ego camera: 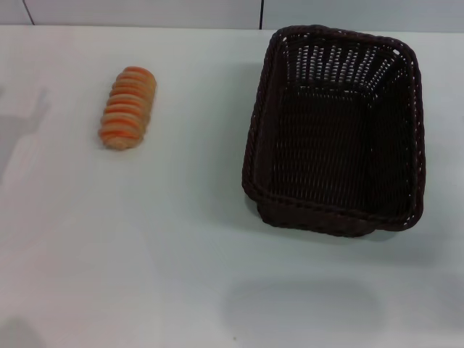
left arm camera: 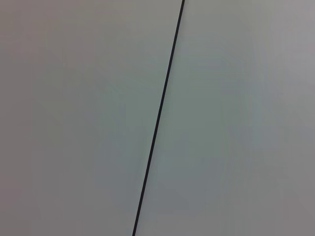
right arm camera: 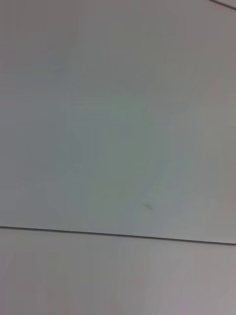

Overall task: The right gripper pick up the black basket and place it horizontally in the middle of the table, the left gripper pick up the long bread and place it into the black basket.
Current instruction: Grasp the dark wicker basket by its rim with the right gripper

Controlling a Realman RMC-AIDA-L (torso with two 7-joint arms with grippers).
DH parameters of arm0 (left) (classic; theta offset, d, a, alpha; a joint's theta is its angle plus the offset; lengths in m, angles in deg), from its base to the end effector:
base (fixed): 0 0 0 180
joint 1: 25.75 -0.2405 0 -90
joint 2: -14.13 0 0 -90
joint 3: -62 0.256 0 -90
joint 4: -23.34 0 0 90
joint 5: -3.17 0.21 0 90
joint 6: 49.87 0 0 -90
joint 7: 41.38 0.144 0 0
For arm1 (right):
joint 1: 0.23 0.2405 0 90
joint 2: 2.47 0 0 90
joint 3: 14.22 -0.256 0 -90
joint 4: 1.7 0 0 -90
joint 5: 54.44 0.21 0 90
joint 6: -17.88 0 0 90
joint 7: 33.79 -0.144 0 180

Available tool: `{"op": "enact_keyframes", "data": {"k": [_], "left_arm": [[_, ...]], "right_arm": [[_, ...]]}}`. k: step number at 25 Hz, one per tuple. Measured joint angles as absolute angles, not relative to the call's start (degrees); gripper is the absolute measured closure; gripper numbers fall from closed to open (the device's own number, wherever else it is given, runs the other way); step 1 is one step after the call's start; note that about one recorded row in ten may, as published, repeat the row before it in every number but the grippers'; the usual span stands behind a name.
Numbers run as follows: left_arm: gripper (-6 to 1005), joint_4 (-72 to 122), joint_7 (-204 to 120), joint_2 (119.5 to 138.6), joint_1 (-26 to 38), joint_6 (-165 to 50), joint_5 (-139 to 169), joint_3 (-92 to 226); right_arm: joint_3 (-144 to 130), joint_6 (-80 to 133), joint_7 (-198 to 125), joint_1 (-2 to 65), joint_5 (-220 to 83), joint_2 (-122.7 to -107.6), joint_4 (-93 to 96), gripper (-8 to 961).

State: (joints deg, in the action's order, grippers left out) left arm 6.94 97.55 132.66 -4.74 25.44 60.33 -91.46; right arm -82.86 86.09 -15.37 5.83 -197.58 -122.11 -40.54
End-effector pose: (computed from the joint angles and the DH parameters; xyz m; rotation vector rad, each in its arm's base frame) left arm -0.3595 0.3182 0.0812 -1.4436 -0.5922 -0.9602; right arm 0.3053 0.2946 0.0318 -1.2823 0.2667 0.6096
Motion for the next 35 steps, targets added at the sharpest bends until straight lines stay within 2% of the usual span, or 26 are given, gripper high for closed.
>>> {"op": "enact_keyframes", "data": {"k": [19, 27, 35], "left_arm": [[177, 6.98, 97.58, 132.53, -4.28, 25.46, 60.29, -91.46], [181, 6.45, 97.39, 132.45, -4.36, 25.46, 60.41, -91.46], [184, 6.3, 97.31, 132.34, -4.28, 25.9, 60.43, -91.46]], "right_arm": [[-81.87, 81.97, -15.03, 4.62, -197.36, -121.87, -45.71, 161], [-85.03, 48.62, -8.04, -0.81, -191.85, -121.69, -69.44, 161], [-96.83, 13.79, -7.95, -1.57, -182.53, -121.69, -85.34, 162]]}}
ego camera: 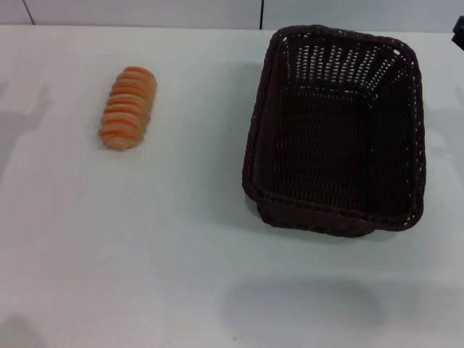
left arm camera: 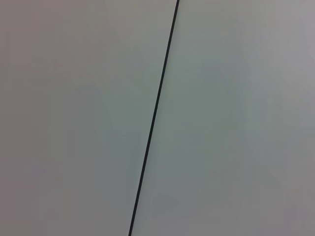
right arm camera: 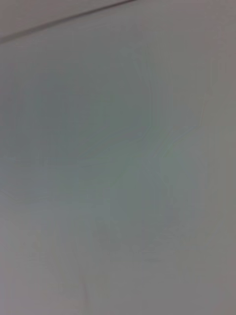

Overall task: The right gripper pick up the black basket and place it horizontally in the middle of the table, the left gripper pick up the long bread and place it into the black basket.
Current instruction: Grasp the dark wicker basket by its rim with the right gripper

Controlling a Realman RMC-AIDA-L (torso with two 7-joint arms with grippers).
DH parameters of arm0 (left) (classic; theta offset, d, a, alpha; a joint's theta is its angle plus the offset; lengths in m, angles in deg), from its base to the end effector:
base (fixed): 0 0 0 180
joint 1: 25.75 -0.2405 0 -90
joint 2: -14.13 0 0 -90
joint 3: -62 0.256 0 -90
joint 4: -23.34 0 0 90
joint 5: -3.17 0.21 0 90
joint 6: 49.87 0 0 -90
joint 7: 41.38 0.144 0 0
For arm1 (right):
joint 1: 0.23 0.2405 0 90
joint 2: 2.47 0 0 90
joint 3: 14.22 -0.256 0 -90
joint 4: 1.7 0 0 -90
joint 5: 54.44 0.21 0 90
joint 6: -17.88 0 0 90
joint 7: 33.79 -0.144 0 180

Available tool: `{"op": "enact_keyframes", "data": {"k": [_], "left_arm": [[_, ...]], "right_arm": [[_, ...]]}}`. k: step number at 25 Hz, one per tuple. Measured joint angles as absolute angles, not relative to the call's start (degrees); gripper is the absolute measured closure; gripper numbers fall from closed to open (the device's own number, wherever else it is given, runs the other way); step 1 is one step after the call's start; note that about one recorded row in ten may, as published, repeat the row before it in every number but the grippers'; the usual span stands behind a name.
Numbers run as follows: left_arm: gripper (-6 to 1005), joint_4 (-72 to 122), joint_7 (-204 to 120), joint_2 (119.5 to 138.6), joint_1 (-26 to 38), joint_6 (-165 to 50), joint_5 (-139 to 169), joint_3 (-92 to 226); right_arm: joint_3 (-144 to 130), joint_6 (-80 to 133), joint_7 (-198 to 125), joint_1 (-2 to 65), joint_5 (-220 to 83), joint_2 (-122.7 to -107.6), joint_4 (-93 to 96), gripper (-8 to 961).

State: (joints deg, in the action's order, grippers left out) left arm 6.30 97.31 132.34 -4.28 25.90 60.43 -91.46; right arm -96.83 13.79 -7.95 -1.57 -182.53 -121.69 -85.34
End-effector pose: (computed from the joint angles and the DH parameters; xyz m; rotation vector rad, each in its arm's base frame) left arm -0.3558 0.3220 0.0864 -1.4497 -0.5661 -0.9697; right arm 0.2452 0.3412 0.0470 -1.6154 0.9065 0.6228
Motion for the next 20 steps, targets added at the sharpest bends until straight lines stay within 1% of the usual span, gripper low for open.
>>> {"op": "enact_keyframes", "data": {"k": [3, 7, 8, 11, 20], "left_arm": [[185, 6.26, 97.33, 132.27, -4.21, 26.42, 60.57, -91.46], [187, 6.09, 97.34, 132.25, -4.21, 26.96, 60.7, -91.46], [188, 6.09, 97.32, 132.25, -4.21, 27.04, 60.71, -91.46], [189, 6.09, 97.29, 132.25, -4.24, 27.21, 60.71, -91.46], [193, 6.1, 97.07, 132.26, -4.81, 28.93, 60.33, -91.63]], "right_arm": [[-99.73, 5.45, -15.84, -1.54, -187.87, -121.58, -89.81, 162], [-100.12, -0.83, -29.05, -0.73, -204.43, -121.69, -94.87, 162], [-99.43, -3.97, -36.05, 0.1, -213.54, -121.73, -97.14, 162], [-98.71, -7.65, -40.68, 1.07, -219.61, -121.68, -99.21, 163], [-100.66, -27.23, -43.92, 7.9, -221.99, -121.49, -103.83, 164]]}}
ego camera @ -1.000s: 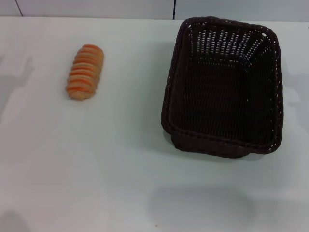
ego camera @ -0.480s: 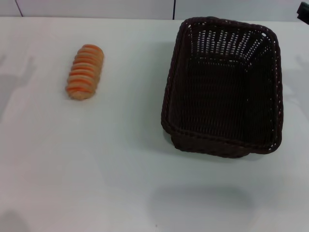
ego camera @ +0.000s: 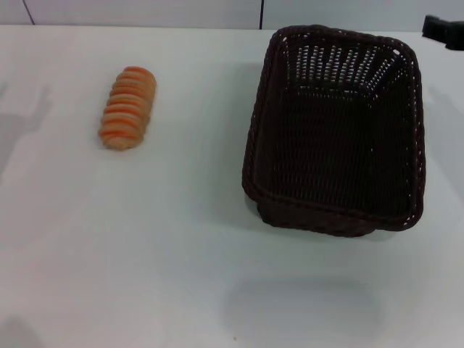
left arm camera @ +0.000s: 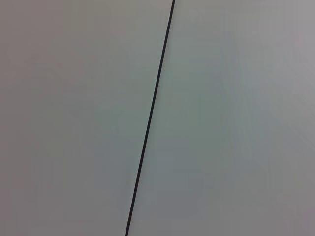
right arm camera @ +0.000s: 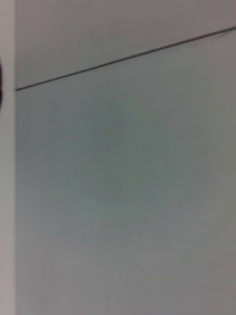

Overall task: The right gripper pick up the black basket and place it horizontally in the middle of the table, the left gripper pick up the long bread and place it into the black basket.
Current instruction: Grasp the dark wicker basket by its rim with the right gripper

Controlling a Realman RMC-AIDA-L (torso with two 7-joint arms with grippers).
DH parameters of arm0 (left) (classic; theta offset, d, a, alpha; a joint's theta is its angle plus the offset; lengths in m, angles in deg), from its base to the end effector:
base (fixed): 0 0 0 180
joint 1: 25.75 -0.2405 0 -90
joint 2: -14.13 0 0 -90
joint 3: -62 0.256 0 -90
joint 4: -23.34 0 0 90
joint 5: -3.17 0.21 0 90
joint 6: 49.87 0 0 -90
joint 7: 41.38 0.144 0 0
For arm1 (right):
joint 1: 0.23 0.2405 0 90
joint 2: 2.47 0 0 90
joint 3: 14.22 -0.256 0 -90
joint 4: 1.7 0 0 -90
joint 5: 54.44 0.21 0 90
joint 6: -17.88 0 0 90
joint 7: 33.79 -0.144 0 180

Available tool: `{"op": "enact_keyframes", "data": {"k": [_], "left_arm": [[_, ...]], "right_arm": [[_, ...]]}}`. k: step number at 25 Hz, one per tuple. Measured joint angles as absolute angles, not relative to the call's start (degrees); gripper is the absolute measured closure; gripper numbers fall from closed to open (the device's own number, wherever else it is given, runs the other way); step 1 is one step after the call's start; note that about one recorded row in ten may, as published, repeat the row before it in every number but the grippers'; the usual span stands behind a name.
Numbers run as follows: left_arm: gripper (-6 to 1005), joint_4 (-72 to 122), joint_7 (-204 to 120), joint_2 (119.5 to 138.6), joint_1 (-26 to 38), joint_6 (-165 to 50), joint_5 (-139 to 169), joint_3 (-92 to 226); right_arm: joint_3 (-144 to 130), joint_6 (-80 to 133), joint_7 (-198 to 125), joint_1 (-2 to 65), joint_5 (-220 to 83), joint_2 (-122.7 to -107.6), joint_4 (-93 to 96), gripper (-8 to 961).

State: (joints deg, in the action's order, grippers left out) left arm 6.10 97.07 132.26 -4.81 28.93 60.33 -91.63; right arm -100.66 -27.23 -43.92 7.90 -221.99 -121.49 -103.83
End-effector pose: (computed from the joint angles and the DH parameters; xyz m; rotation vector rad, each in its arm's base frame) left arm -0.3520 0.3169 0.0904 -1.4493 -0.5271 -1.0054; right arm 0.1832 0.3531 0.0640 -1.7654 1.0118 0.3133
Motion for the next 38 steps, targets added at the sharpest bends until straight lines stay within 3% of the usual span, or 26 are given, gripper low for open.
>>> {"op": "enact_keyframes", "data": {"k": [11, 38], "left_arm": [[197, 6.1, 97.05, 132.26, -4.92, 31.3, 60.29, -92.08], [209, 4.87, 97.13, 132.17, -5.84, 31.74, 60.29, -92.16]], "right_arm": [[-103.08, -44.44, -46.51, 15.97, -221.71, -121.46, -102.64, 165], [-99.07, -40.87, -48.45, 18.63, -219.02, -121.61, -89.86, 165]]}}
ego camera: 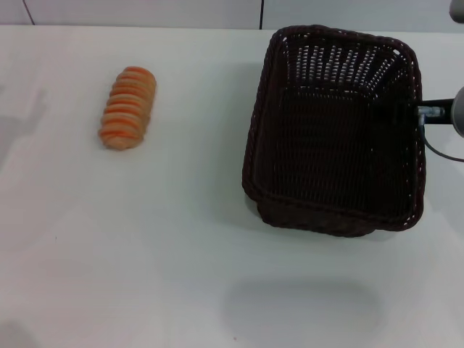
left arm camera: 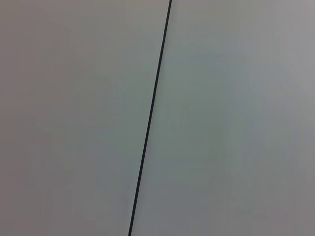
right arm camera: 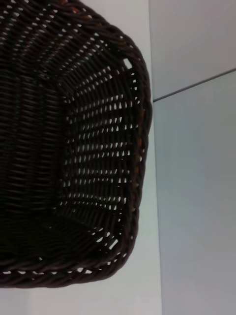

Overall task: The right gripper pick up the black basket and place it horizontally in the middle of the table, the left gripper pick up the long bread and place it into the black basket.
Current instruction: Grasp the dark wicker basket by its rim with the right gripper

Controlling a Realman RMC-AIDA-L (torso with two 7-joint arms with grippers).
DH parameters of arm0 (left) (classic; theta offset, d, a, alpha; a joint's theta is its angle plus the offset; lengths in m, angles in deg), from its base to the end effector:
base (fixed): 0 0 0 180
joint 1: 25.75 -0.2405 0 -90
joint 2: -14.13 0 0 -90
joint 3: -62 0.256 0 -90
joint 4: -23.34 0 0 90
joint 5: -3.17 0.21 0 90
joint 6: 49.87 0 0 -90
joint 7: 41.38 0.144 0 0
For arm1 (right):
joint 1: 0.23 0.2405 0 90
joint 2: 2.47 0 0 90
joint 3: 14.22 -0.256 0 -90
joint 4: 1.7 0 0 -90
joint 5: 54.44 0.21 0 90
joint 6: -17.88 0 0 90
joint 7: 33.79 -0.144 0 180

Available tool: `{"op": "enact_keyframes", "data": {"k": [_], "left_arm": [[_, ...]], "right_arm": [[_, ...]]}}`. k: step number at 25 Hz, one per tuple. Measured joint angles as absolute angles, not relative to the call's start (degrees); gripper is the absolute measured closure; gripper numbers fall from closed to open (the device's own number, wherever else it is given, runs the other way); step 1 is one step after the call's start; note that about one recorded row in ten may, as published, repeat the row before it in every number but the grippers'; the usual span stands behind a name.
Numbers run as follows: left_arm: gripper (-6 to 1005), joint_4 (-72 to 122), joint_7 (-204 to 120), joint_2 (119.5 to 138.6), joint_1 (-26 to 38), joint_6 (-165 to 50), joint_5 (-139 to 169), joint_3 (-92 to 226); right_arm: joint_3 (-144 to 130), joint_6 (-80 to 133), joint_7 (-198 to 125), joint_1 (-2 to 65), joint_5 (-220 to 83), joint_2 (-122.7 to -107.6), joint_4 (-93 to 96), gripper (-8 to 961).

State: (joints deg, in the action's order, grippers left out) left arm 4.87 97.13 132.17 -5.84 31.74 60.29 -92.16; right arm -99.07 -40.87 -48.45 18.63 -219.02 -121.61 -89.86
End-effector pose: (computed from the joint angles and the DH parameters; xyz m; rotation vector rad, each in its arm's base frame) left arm -0.3508 0.3095 0.0991 -1.4411 -0.4729 -1.0216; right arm 0.2011 0.3611 0.0031 -1.8673 1.2955 0.0287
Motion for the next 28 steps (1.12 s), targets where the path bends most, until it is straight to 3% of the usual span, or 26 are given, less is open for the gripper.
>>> {"op": "enact_keyframes", "data": {"k": [21, 28], "left_arm": [[218, 4.79, 97.05, 132.26, -5.92, 33.77, 60.29, -92.21], [221, 4.79, 96.98, 132.26, -6.05, 33.98, 60.27, -92.32]], "right_arm": [[-98.71, -37.95, -48.89, 17.9, -216.88, -121.54, -87.22, 229], [-98.38, -38.01, -48.6, 17.68, -216.6, -121.48, -88.94, 460]]}}
